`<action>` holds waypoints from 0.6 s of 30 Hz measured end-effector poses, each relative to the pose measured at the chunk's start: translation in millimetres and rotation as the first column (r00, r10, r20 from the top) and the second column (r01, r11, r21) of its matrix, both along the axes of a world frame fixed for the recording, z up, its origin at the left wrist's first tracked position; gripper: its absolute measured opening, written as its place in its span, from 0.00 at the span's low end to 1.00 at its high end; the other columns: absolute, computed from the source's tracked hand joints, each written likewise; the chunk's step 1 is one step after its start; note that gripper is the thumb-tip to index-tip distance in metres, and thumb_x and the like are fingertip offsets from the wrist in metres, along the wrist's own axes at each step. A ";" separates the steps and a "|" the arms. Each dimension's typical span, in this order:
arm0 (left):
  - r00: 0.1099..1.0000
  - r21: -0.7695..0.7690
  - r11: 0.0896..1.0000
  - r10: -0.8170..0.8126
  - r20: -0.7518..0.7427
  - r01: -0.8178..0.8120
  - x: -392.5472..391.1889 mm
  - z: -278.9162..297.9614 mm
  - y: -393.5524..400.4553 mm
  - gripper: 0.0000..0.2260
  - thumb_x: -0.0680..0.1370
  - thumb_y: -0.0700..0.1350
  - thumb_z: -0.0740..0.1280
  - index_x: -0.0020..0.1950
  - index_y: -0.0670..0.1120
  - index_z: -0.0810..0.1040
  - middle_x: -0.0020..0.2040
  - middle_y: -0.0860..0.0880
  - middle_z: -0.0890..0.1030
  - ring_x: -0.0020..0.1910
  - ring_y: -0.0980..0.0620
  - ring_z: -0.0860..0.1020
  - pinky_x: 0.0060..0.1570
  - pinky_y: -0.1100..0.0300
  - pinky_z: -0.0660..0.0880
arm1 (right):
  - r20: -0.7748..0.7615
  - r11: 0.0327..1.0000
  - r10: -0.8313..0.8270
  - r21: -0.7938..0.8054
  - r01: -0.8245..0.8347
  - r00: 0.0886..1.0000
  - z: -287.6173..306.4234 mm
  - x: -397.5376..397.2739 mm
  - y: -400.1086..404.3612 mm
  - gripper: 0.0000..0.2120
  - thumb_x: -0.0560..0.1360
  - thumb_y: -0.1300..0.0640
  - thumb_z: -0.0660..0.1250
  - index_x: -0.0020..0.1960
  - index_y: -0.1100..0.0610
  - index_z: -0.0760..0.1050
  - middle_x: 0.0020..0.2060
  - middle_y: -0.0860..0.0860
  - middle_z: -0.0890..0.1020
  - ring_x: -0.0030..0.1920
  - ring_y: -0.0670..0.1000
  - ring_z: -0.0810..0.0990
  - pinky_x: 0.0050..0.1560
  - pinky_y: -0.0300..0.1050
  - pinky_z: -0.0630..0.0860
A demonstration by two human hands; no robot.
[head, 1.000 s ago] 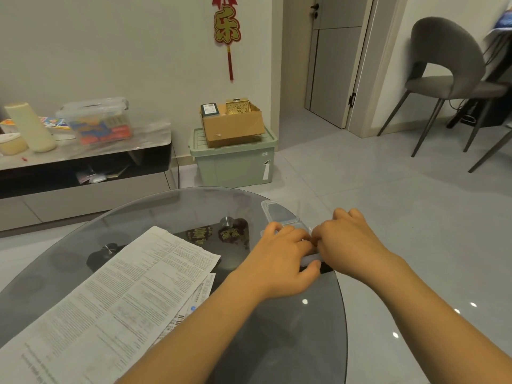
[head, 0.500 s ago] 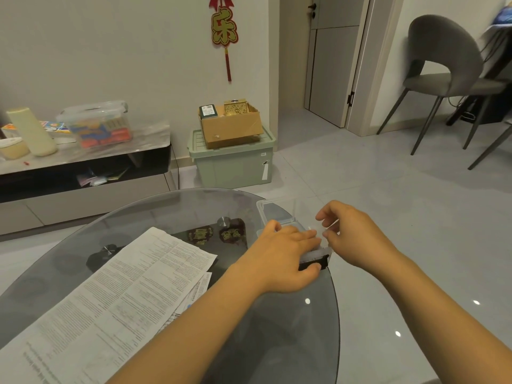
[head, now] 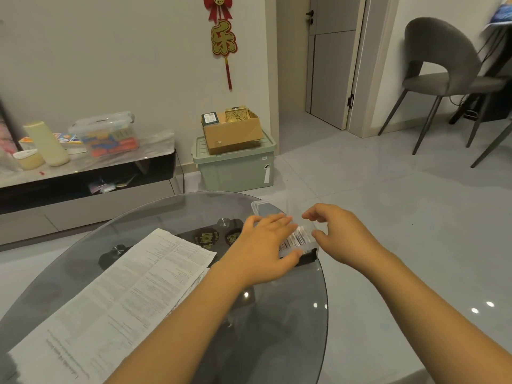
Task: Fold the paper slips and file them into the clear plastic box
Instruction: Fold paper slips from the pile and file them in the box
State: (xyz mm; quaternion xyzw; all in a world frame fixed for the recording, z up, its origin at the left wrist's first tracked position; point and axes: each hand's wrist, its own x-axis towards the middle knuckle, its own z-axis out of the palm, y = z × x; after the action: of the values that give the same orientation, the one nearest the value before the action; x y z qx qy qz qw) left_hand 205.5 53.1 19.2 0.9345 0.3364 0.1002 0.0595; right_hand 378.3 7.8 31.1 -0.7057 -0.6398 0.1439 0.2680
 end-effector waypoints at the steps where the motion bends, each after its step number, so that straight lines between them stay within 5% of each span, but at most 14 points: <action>1: 1.000 0.006 1.000 0.020 0.020 -0.020 -4.2 2.5 -3.8 0.29 0.74 0.60 0.51 0.74 0.52 0.62 0.76 0.54 0.59 0.75 0.59 0.52 0.70 0.57 0.44 | 0.012 1.000 0.003 0.028 -0.004 1.000 0.0 -2.1 -1.3 0.16 0.75 0.64 0.63 0.60 0.52 0.74 0.58 0.48 0.76 0.59 0.48 0.74 0.59 0.41 0.69; 9: 0.974 0.047 0.976 0.207 0.095 -0.212 -61.7 7.4 -58.8 0.27 0.74 0.60 0.51 0.73 0.55 0.63 0.74 0.56 0.61 0.73 0.59 0.54 0.67 0.64 0.42 | -0.084 0.962 0.221 0.181 -0.203 0.972 5.5 -54.8 -20.5 0.13 0.74 0.62 0.64 0.56 0.50 0.77 0.51 0.43 0.78 0.54 0.44 0.74 0.57 0.39 0.72; 13: 0.950 -0.008 0.955 0.296 0.097 -0.297 -93.5 -3.4 -85.6 0.27 0.75 0.60 0.50 0.73 0.56 0.63 0.74 0.57 0.62 0.73 0.59 0.56 0.71 0.57 0.46 | -0.073 0.934 0.333 0.161 -0.318 0.940 -1.5 -83.7 -29.6 0.12 0.75 0.62 0.64 0.56 0.52 0.77 0.51 0.44 0.78 0.51 0.40 0.72 0.53 0.33 0.68; 18: 0.891 -0.043 0.896 0.444 0.094 -0.442 -128.5 -18.2 -107.8 0.21 0.80 0.56 0.54 0.73 0.56 0.61 0.75 0.56 0.60 0.73 0.57 0.56 0.73 0.55 0.46 | 0.017 0.907 0.416 0.066 -0.416 0.909 -14.0 -111.5 -35.3 0.13 0.75 0.60 0.64 0.58 0.51 0.76 0.53 0.47 0.78 0.54 0.46 0.75 0.55 0.43 0.73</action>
State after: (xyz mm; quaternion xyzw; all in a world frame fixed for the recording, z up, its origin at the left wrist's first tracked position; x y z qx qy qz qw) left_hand 77.0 -54.7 1.1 0.8264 0.5379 0.1546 0.0618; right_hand 266.8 -27.5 17.1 -0.5441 -0.7802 0.1750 0.2542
